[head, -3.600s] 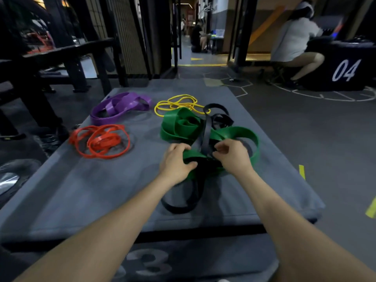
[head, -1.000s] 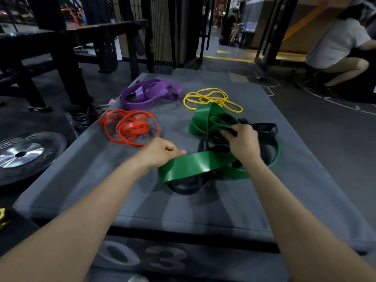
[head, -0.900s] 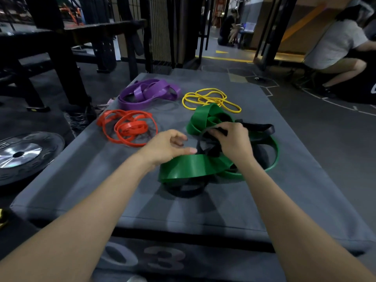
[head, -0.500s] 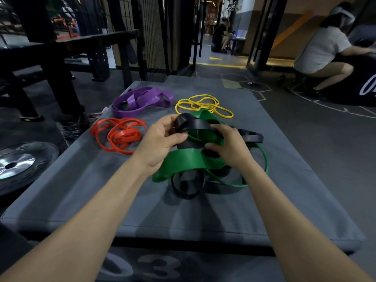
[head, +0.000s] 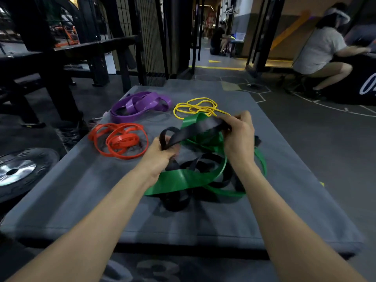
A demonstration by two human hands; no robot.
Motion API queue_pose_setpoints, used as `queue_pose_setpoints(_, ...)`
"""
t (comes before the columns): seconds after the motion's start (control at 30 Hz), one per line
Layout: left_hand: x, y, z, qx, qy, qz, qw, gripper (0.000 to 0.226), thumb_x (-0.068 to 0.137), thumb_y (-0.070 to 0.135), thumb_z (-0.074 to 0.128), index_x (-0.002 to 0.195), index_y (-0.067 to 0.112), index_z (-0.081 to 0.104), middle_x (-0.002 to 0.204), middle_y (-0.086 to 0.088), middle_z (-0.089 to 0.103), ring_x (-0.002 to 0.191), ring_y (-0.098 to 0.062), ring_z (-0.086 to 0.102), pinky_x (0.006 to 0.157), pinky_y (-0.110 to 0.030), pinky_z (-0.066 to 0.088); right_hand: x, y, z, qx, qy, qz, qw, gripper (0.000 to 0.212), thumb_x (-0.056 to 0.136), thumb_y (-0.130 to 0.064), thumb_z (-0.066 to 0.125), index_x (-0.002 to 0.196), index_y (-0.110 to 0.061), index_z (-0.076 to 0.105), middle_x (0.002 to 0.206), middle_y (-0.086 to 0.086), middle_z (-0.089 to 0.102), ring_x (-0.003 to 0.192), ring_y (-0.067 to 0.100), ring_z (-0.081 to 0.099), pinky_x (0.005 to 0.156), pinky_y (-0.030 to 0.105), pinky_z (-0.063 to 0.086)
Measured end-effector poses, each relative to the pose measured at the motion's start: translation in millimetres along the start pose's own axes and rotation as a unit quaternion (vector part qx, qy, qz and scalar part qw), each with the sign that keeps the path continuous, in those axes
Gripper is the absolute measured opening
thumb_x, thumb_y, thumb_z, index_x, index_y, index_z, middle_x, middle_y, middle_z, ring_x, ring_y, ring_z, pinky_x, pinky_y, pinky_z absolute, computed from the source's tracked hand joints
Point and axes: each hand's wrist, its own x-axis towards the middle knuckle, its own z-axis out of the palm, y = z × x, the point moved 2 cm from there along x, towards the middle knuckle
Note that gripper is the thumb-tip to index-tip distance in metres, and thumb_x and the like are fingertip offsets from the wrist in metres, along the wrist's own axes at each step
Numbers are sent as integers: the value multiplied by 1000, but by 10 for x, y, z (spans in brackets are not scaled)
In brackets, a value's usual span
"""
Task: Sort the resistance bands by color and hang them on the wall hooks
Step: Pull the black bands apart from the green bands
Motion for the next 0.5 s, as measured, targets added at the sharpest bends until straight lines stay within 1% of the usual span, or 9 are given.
queue_pose_setpoints(0.07,-4,21,13,-27,0,5,1000,35,82,-18,52,84,17,50,70,3,60,58,-1,58,72,-18,48,-23,-140,95,85,-29,-17,996,32,74,0,55,99,-8,73,84,1,46,78,16,48,72,20,33)
queue_pose_setpoints(0.13,-29,62,36,-54,-24,-3,998,33,86,-18,45,89,14,51,67,1,62,51,4,59,58,-10,50,-78,-352,172,168,-98,24,981,5,70,-7,63,72,-12,64,69,-3,47,66,14,49,66,31,36)
queue_pose_setpoints(0.17,-56,84,47,-66,-41,-13,997,28,89,-14,43,90,13,52,65,1,63,50,3,59,53,-10,49,-119,-416,232,163,-142,26,976,17,67,-9,68,64,-17,53,65,0,45,62,15,46,62,35,35)
queue_pose_setpoints(0.2,-68,86,43,-71,-54,-12,996,23,88,-10,47,90,13,54,64,3,65,54,1,61,55,-12,50,-164,-408,296,154,-172,-23,973,26,66,-10,70,61,-23,48,69,4,43,63,16,42,62,35,35)
queue_pose_setpoints(0.27,-57,81,5,-75,-60,14,995,28,72,-6,64,92,13,57,74,0,66,69,-8,62,69,-20,52,-282,-440,382,168,-289,-70,940,32,73,0,65,71,-30,55,85,5,41,69,11,40,68,17,37)
queue_pose_setpoints(0.33,-40,49,-51,-54,-63,20,996,48,55,2,73,101,8,60,89,-7,66,81,-13,63,77,-25,52,-321,-387,413,158,-329,-58,929,30,77,16,57,87,-10,65,87,-1,40,73,-5,46,67,5,33)
queue_pose_setpoints(0.4,-26,55,-77,-31,-63,22,997,60,56,0,73,113,-7,54,107,-22,62,94,-22,60,86,-32,50,-322,-336,390,212,-340,-51,915,28,76,21,57,99,8,64,90,-2,48,81,-17,52,73,6,39)
queue_pose_setpoints(0.47,22,19,-103,-37,-30,28,998,44,68,-11,66,110,-14,52,112,-30,57,99,-28,54,85,-35,48,-312,-345,366,234,-330,-64,912,39,79,14,60,117,5,59,107,5,60,101,-1,57,89,19,46)
queue_pose_setpoints(0.5,25,14,-113,-33,0,18,999,34,69,-12,66,102,-7,57,104,-25,60,95,-27,53,82,-34,49,-322,-364,352,244,-345,-52,905,45,81,11,60,124,1,54,115,7,60,107,7,56,96,22,45)
